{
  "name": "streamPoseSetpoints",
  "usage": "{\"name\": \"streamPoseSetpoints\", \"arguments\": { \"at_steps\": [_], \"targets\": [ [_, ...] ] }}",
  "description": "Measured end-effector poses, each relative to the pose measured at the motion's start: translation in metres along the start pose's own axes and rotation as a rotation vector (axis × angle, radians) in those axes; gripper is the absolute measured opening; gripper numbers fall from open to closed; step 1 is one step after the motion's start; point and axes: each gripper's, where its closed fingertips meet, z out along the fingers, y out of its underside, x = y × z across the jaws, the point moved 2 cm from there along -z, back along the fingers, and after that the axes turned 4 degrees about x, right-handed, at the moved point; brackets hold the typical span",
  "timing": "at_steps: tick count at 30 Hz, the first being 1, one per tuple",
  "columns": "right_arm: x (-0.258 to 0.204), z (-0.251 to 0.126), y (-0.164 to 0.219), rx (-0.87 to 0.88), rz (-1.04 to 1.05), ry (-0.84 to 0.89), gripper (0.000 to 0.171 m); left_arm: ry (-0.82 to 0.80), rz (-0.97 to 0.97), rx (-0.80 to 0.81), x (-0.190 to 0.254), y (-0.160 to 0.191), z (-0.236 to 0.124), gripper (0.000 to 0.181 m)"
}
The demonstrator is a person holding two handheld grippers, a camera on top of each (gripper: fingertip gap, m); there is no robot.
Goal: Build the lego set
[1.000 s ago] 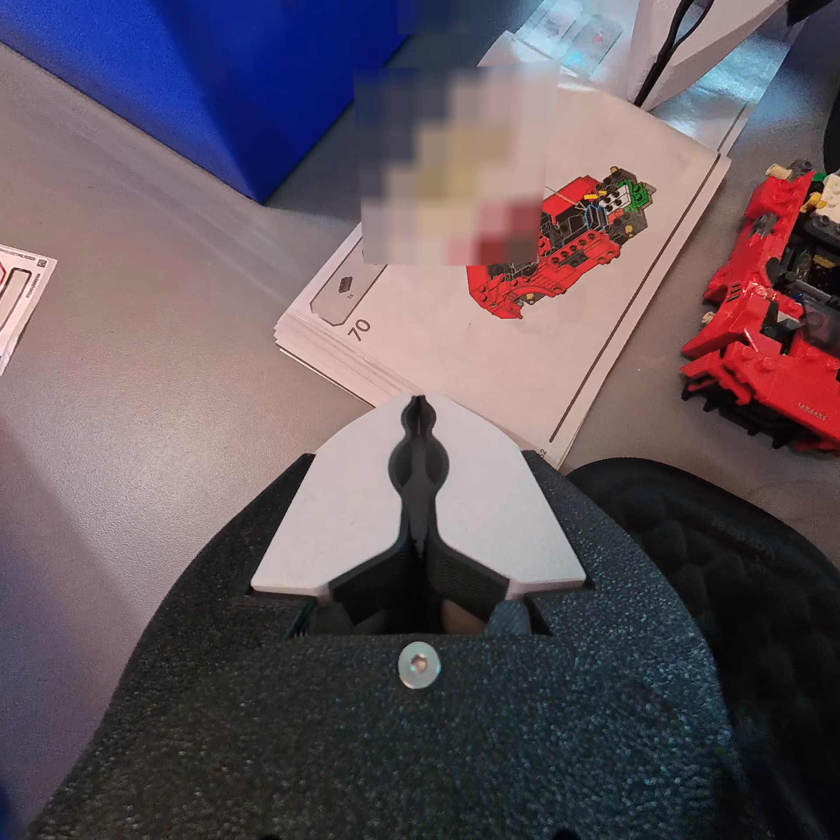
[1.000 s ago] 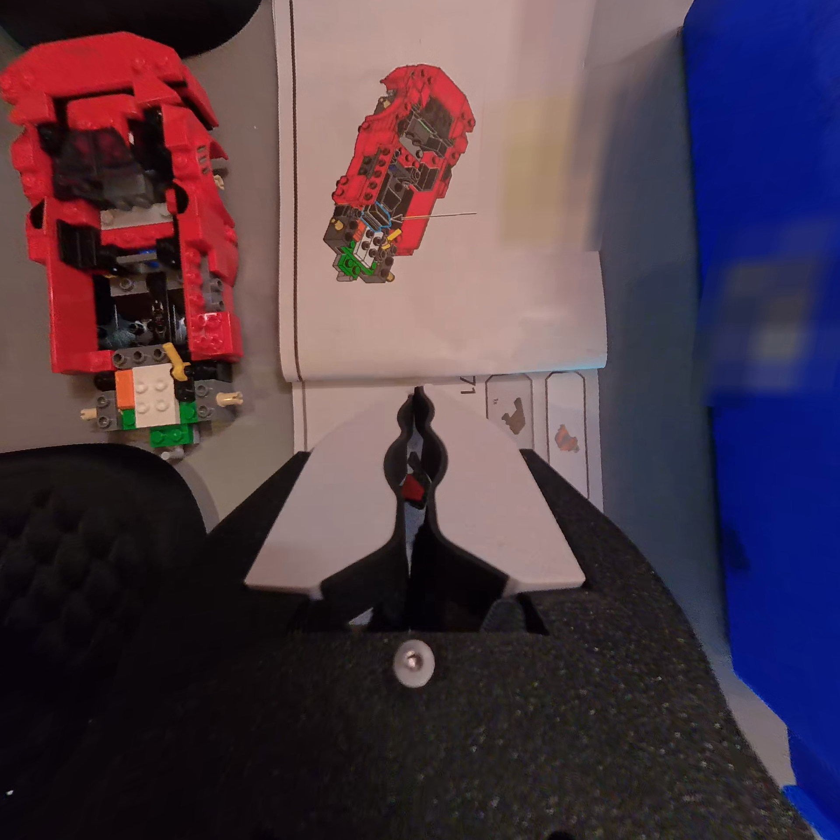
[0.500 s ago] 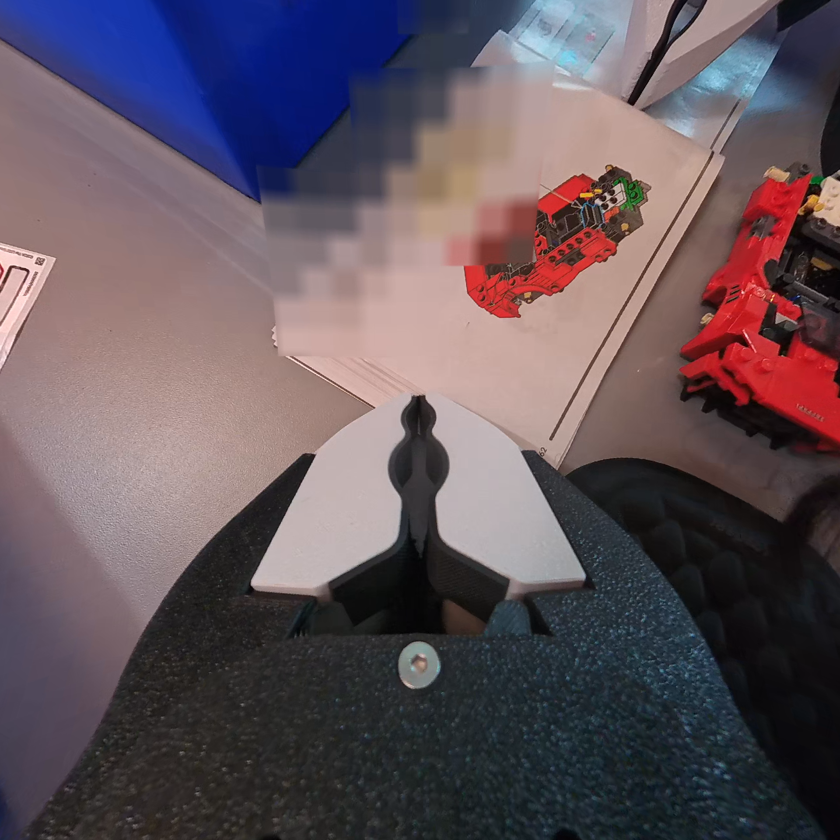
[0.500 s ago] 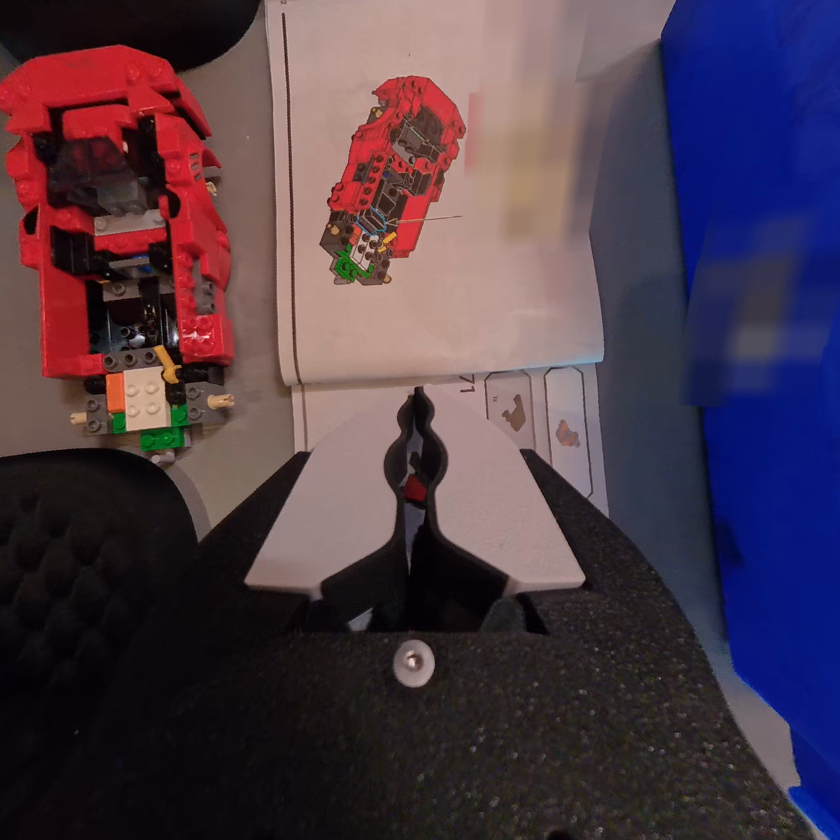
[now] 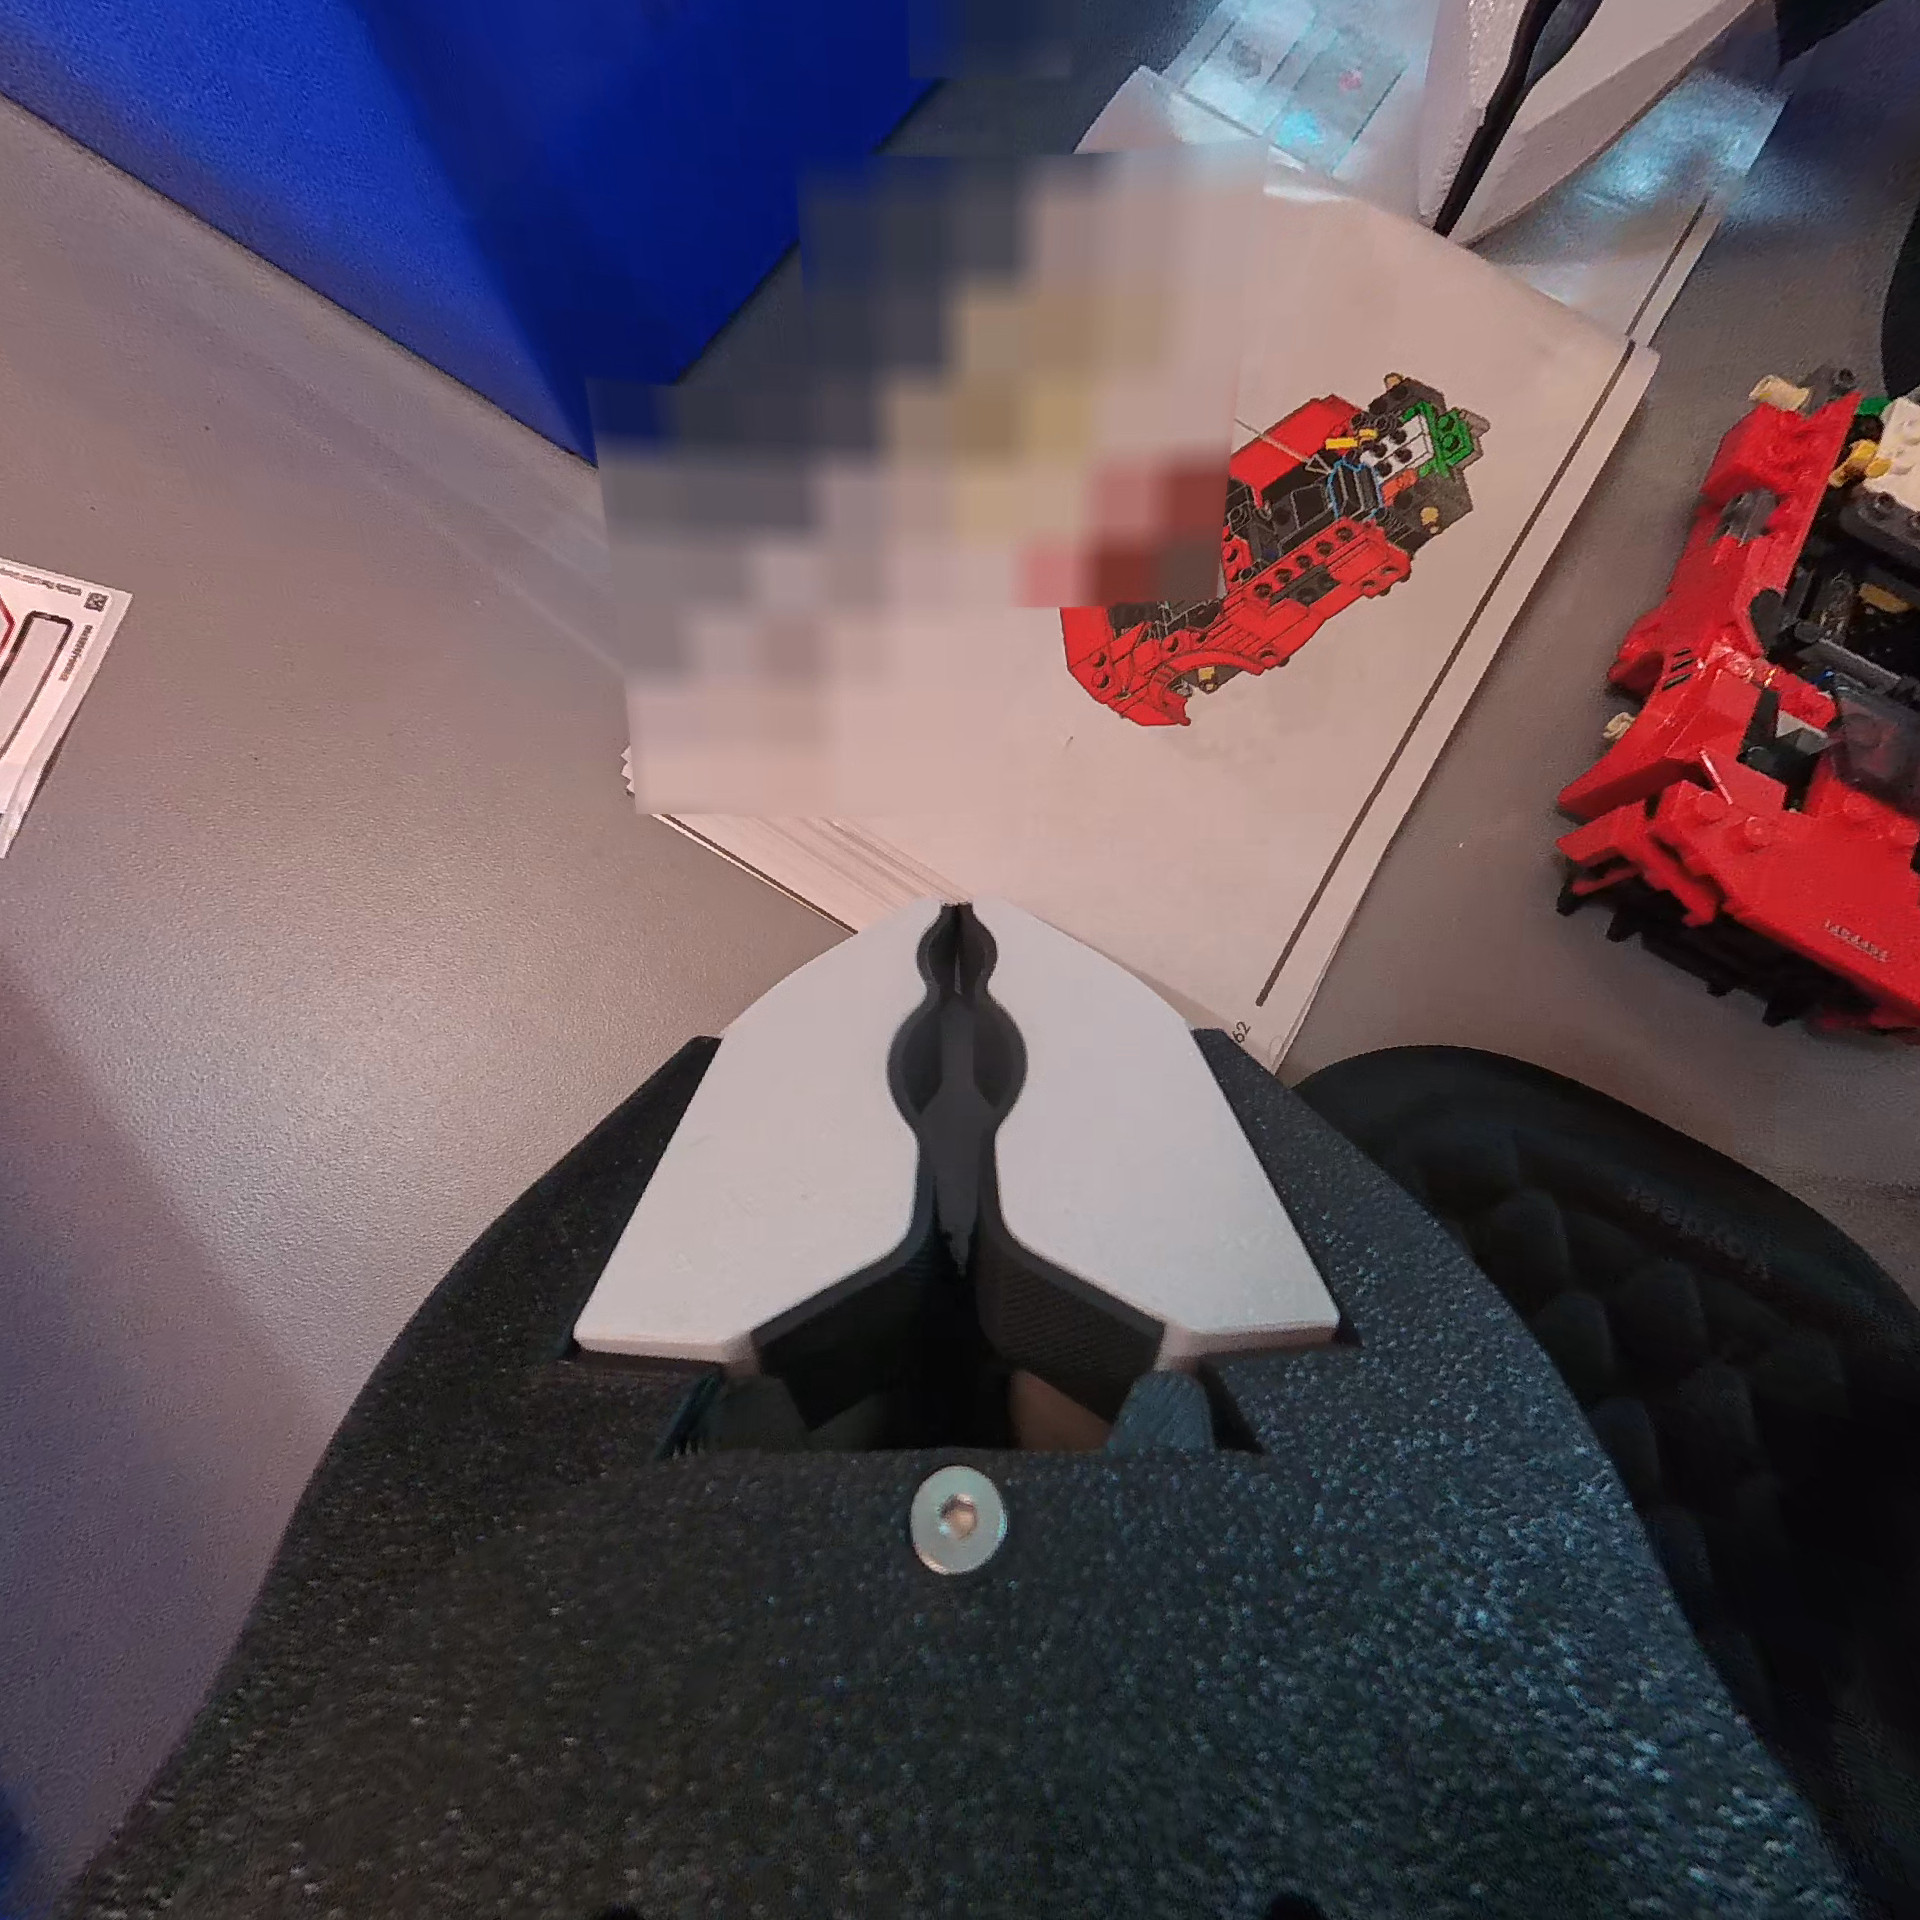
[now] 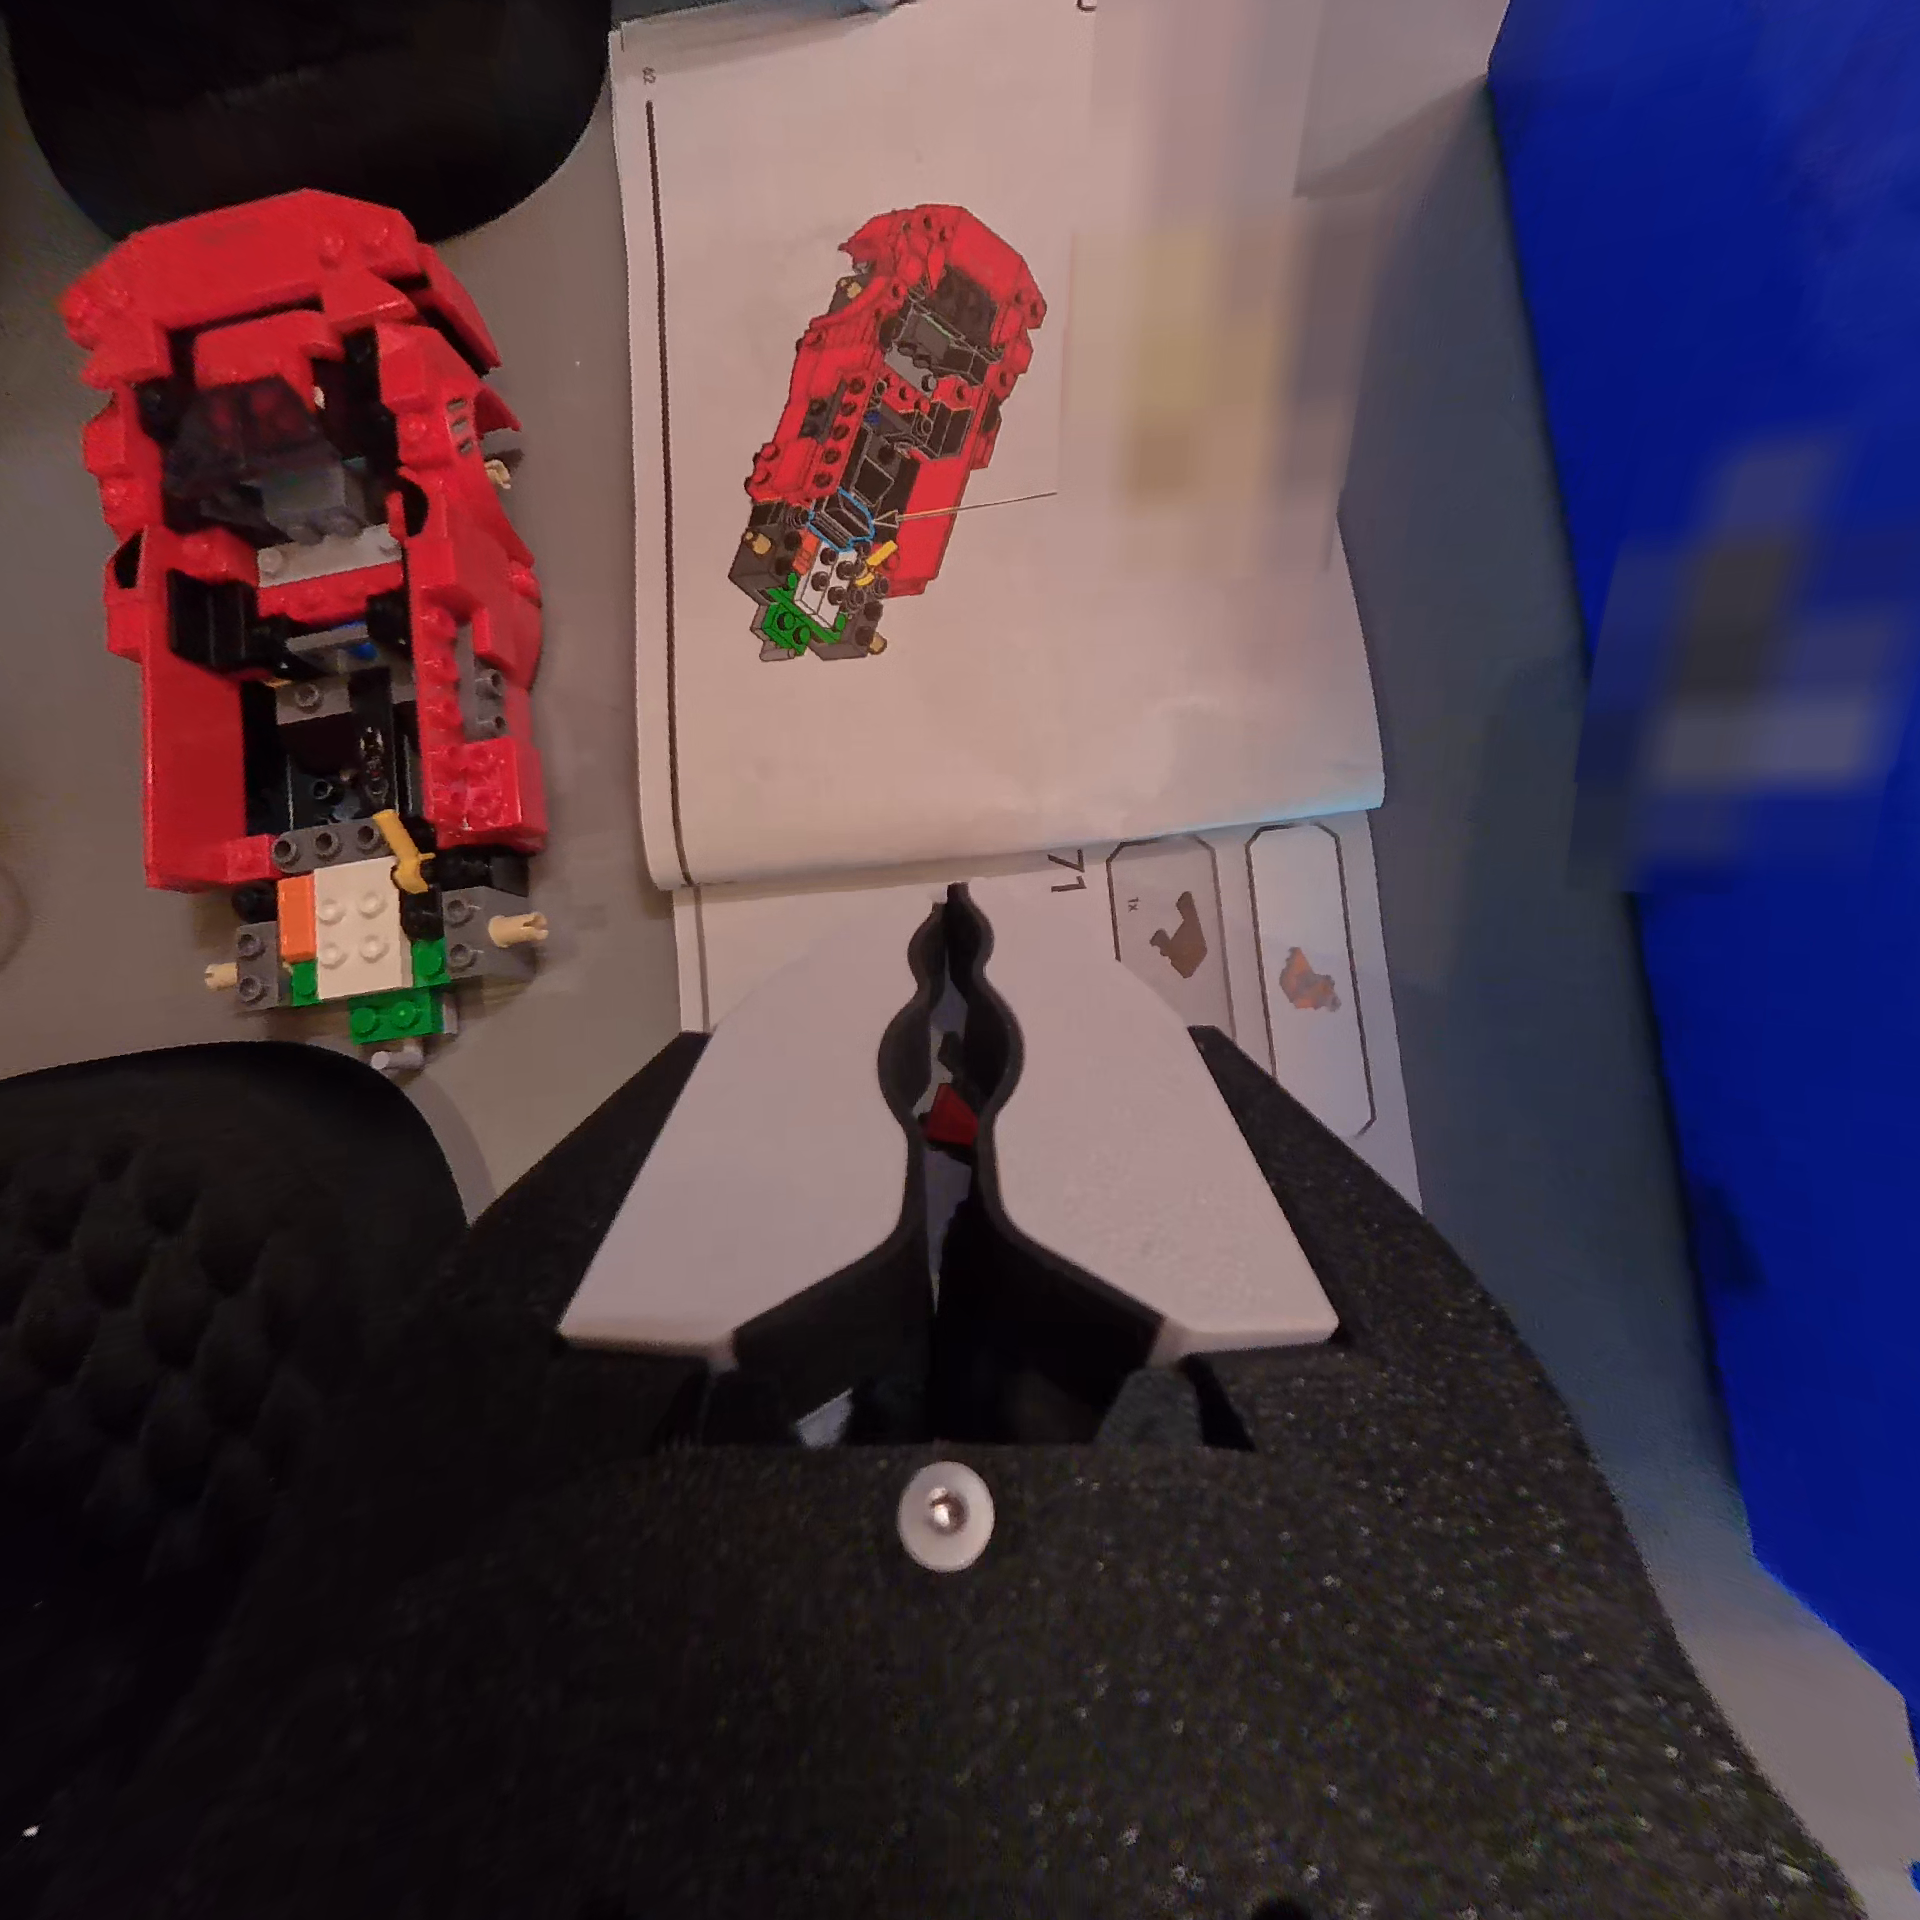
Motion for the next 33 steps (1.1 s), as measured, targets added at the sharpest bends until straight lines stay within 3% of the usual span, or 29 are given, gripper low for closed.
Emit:
{"name": "streamPoseSetpoints", "arguments": {
  "at_steps": [28, 33],
  "targets": [
    [-0.001, 0.0, 0.0, 0.002, -0.005, 0.003, 0.0, -0.005, 0.004, 0.0, 0.0, 0.0, 0.0, 0.0],
    [-0.005, -0.009, -0.022, 0.089, -0.07, 0.025, 0.005, -0.005, 0.0, 0.001, 0.0, 0.0, 0.0, 0.001]
  ]
}}
